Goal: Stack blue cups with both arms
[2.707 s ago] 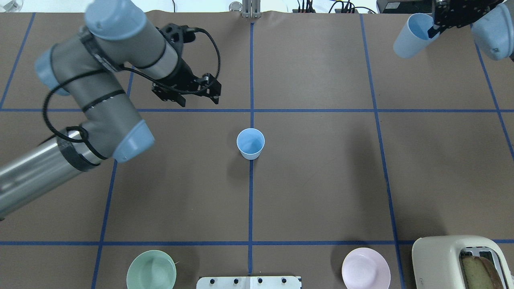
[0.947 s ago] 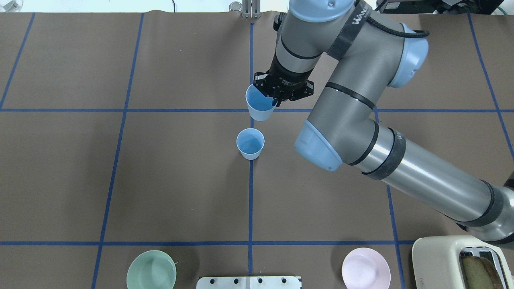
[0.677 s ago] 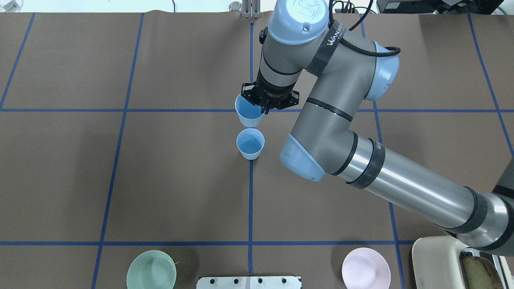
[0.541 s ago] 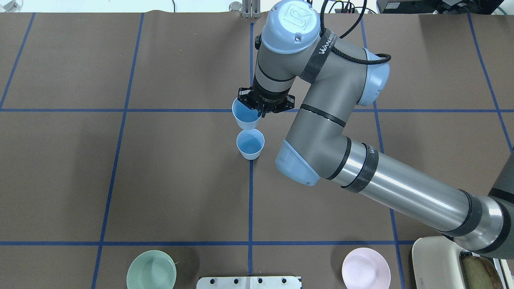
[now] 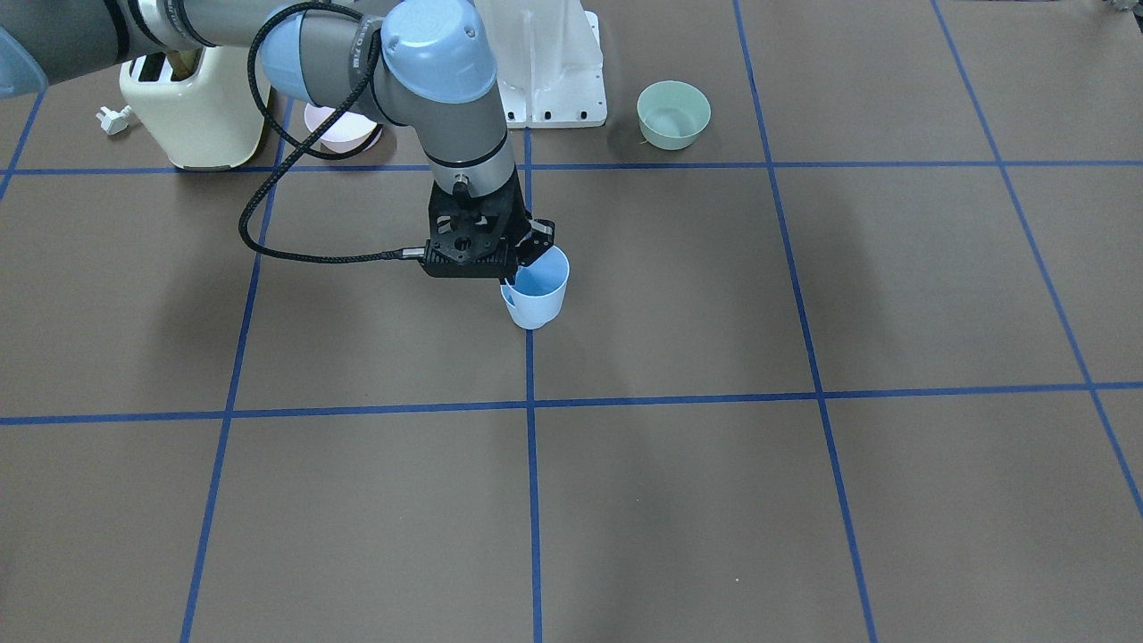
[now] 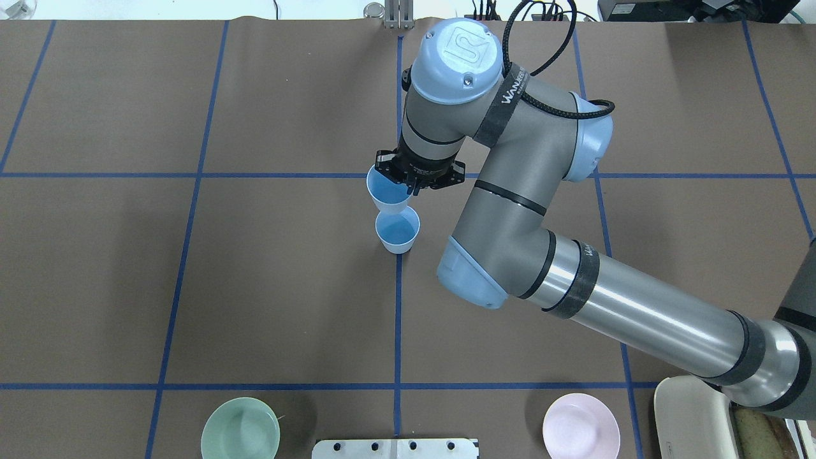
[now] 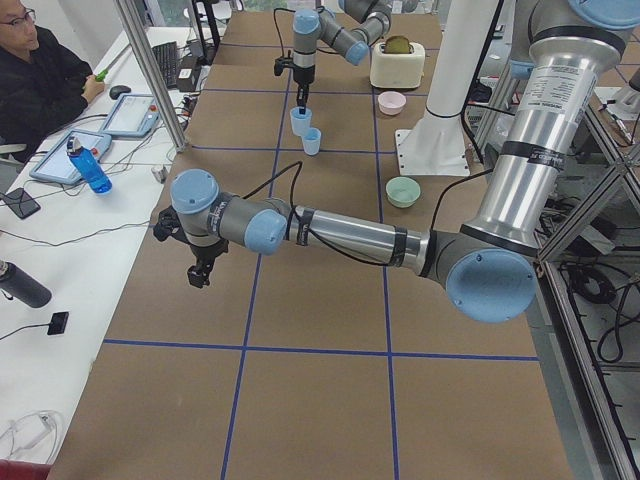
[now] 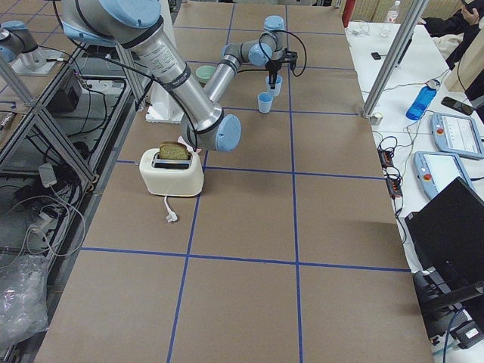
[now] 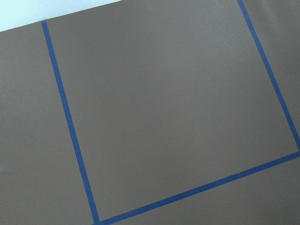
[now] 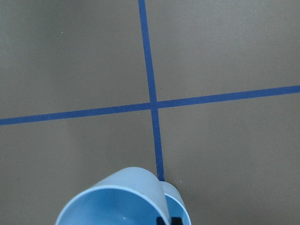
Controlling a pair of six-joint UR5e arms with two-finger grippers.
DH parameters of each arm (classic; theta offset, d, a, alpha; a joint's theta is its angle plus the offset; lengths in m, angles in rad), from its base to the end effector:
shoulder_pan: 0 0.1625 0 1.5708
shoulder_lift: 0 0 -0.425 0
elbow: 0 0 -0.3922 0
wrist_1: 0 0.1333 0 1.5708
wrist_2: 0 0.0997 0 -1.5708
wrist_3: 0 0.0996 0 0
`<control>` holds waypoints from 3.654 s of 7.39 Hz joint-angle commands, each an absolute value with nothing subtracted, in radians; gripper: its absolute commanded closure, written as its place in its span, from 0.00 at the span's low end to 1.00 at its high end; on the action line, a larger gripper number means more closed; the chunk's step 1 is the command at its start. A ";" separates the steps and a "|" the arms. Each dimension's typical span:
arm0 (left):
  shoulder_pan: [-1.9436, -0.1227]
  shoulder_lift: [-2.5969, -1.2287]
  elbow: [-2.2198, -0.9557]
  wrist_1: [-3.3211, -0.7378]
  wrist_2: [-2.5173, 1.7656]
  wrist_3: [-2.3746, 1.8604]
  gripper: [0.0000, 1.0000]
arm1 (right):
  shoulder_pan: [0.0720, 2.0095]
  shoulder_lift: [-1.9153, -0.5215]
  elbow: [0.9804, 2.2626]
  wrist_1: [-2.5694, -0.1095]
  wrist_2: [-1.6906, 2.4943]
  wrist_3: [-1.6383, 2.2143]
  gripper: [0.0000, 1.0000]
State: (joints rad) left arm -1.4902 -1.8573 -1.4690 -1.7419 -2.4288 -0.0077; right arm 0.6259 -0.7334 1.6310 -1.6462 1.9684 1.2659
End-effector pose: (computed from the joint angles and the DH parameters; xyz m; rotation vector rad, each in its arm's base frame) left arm -0.0077 -0.6244 0.5245 0.2962 0.8636 0.2204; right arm -0.5081 -0.4842 0.1298 0.0290 -0.8927 0.1360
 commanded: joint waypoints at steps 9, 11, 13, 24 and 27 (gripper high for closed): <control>-1.488 -1.864 -1.463 -1.743 -2.430 -0.015 0.02 | 0.574 -0.773 1.666 -1.643 1.937 1.279 1.00; -1.488 -1.864 -1.463 -1.743 -2.430 -0.015 0.02 | 0.574 -0.782 1.672 -1.643 1.939 1.269 1.00; -1.488 -1.864 -1.465 -1.744 -2.430 -0.015 0.02 | 0.574 -0.781 1.674 -1.641 1.936 1.287 1.00; -1.489 -1.852 -1.463 -1.755 -2.431 -0.014 0.02 | 0.877 -0.937 1.704 -1.638 2.064 0.946 0.00; -1.488 -1.842 -1.459 -1.755 -2.431 -0.009 0.02 | 1.131 -1.108 1.706 -1.637 2.230 0.627 0.00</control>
